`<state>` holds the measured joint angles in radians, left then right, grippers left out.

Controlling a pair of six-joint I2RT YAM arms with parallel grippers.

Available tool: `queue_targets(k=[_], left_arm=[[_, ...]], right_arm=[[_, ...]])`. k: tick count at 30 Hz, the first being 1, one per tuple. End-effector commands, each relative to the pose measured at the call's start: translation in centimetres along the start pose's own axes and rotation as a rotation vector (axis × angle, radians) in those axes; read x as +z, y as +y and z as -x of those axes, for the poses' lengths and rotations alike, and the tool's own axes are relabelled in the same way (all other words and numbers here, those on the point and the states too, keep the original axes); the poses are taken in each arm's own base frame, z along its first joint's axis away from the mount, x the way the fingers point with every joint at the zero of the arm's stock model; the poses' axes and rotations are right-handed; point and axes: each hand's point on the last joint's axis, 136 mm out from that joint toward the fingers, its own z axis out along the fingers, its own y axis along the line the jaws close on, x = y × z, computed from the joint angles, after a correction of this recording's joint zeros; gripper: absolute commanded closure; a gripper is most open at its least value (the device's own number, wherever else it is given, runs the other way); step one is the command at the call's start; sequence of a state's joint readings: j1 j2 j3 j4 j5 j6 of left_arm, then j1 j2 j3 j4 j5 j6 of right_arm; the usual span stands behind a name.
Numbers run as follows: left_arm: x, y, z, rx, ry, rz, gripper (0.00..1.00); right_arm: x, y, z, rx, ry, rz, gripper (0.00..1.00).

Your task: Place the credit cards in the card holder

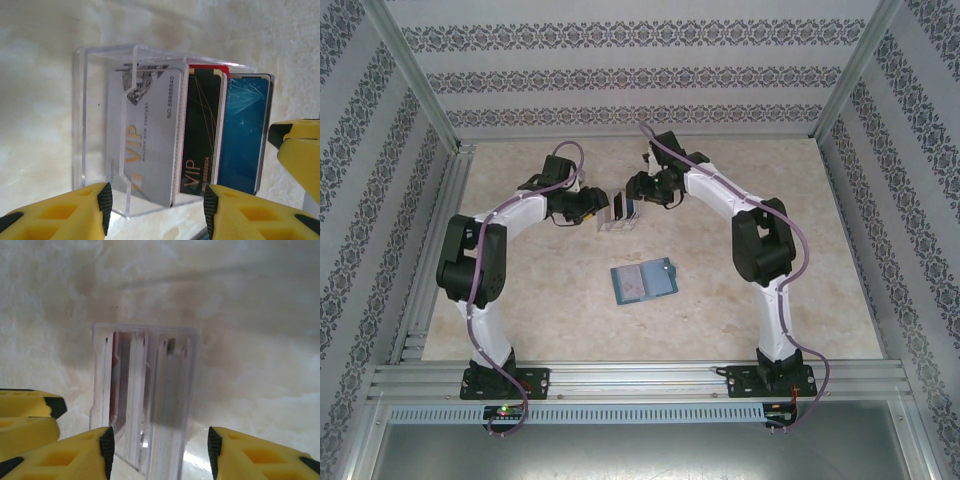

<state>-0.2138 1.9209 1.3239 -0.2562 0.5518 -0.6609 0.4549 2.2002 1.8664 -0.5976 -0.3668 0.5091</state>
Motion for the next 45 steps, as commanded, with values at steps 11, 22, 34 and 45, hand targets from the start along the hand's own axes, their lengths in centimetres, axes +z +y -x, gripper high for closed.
queue_targets(k=[11,22,34,45], left_arm=[[3.1,2.1,-0.4,-0.014,0.075,0.002,0.47],[4.7,1.3,-2.4,-0.049,0.113,-0.056,0.47],[4.6,1.4,-2.4,-0.047,0.112,-0.046,0.47],[4.6,1.4,-2.3,-0.049,0.108,-0.044,0.47]], right_arm=[[2.3,1.9,-0.3,-0.002,0.069,-0.003,0.45],[2.9,1.6,-0.6,-0.018,0.084,-0.05,0.45],[-0.4,3.9,0.4,-0.053,0.022,-0.016,0.47],[-0.3,3.3,0.4,-0.045,0.027,-0.017,0.5]])
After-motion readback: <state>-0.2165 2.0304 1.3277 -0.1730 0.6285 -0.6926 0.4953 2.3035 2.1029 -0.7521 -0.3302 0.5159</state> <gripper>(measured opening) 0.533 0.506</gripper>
